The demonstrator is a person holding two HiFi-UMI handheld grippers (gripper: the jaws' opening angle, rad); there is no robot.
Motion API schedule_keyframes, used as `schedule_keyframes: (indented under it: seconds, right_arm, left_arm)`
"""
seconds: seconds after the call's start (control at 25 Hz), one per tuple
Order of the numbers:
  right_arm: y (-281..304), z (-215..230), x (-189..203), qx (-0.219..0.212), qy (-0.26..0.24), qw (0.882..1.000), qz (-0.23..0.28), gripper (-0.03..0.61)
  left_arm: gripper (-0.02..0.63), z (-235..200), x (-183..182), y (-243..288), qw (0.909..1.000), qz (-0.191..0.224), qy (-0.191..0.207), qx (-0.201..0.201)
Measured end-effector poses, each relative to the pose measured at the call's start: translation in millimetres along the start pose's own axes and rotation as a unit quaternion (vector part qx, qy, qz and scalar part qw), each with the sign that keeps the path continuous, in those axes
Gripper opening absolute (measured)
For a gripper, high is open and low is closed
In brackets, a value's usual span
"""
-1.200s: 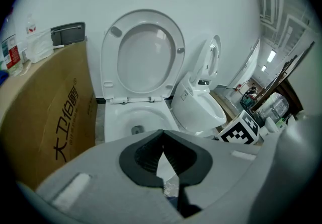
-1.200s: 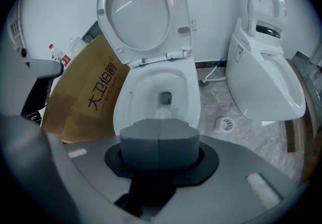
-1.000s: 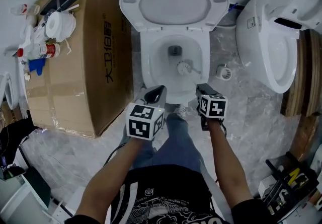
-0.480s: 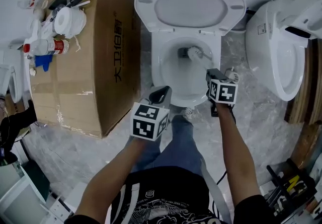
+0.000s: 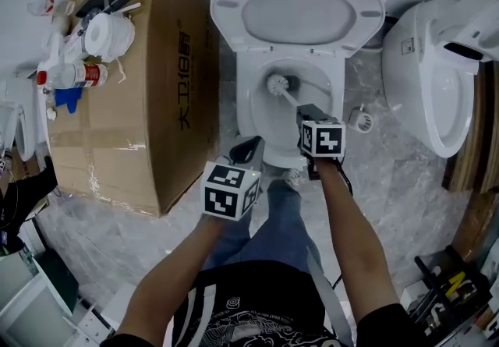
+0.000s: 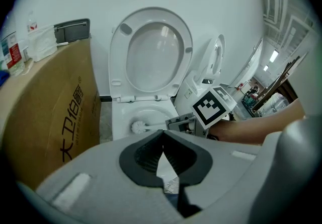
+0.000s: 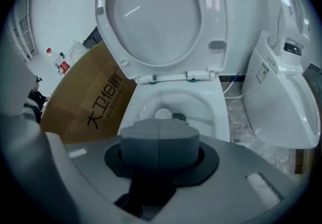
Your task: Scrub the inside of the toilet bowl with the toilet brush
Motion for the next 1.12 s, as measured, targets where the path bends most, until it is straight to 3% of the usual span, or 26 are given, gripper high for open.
schedule_keyframes:
  seconds: [0.4,0.88,1.12]
  right_arm:
    - [-10,10,68,0.038,0.026,0.998,-0.048,0.149]
    - [38,24,38,0.064,0.011,0.997,-0.036,0.149]
    - [7,11,65,0.056,-0.005,0.998,-0.041,0.149]
  left_arm:
    - [-0.008,7,1,5,0.9999,0.001,-0.001,0.013]
    - [-0.008,-3,5,-5,0.9998,-0.001,-0.002,0.017]
    - [-0.008,3,6,-10,0.9998,0.001,-0.001,0.018]
Point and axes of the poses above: the fingertips, and each gripper's own axes: y forward along the fingers, z to its right, x out of its underside, the point moved 4 cm from there along -y, backward along the fingers, and after that the axes turned 6 degrees about -y, right-handed, at the moved point
